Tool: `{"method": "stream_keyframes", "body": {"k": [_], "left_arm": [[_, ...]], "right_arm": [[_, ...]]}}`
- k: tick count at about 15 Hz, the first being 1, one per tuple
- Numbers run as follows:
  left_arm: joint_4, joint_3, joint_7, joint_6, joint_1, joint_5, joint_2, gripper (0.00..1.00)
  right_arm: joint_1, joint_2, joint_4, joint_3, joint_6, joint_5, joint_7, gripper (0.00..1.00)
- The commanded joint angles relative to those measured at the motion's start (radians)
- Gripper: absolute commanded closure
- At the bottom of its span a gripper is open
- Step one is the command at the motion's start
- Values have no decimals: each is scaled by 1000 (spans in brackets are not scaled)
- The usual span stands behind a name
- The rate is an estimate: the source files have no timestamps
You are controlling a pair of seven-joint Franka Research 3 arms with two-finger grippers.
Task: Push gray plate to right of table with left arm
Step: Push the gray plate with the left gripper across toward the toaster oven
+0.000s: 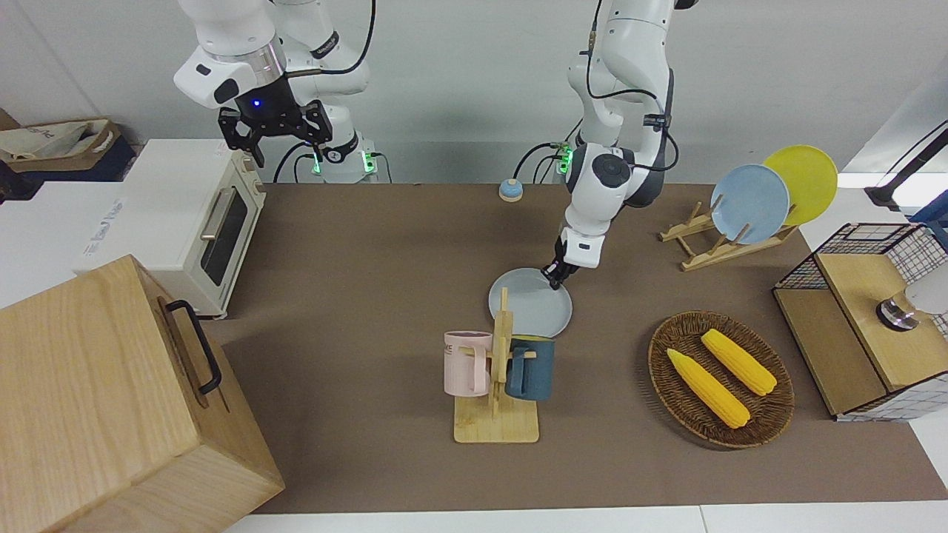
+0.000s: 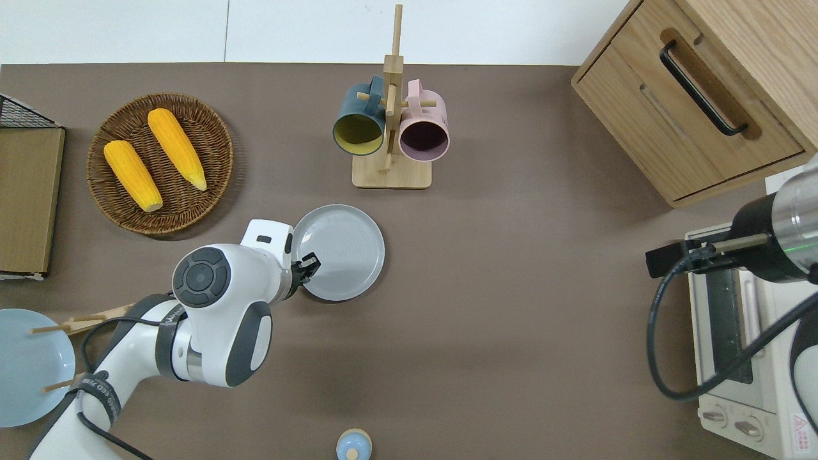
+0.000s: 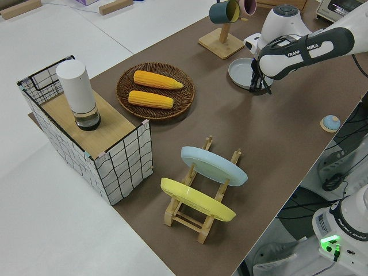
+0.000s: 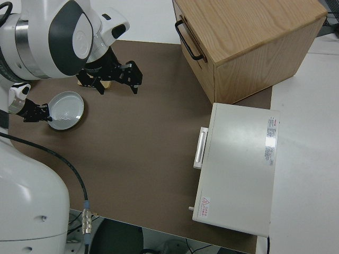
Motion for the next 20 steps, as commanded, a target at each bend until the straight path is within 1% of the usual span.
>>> {"method": "stream_keyframes", "body": {"k": [1, 3, 6, 8, 10, 12, 16, 20], "left_arm": [[50, 8, -94, 9, -95, -9, 78, 1000], [84, 8, -149, 9, -137, -6, 107, 1000], [162, 8, -228, 9, -186, 2, 179, 1000], [207, 8, -258, 9, -221, 2, 215, 1000], [230, 10, -300, 9, -258, 3, 235, 1000], [256, 10, -314, 9, -285, 2, 248, 1000], [336, 10, -383, 8, -341, 3, 304, 1000], [368, 13, -416, 8, -390, 3, 336, 1000]], "right_arm": [[-20, -3, 8, 15, -14, 10, 2, 17], [-20, -3, 8, 13, -14, 10, 1, 17], [-20, -3, 8, 13, -14, 10, 2, 17], [-20, -3, 8, 13, -14, 10, 2, 17], [-20, -3, 8, 13, -14, 10, 2, 17], [-20, -3, 8, 13, -14, 10, 1, 17], [-20, -3, 8, 15, -14, 10, 1, 17], [-20, -3, 8, 15, -14, 10, 1, 17]]}}
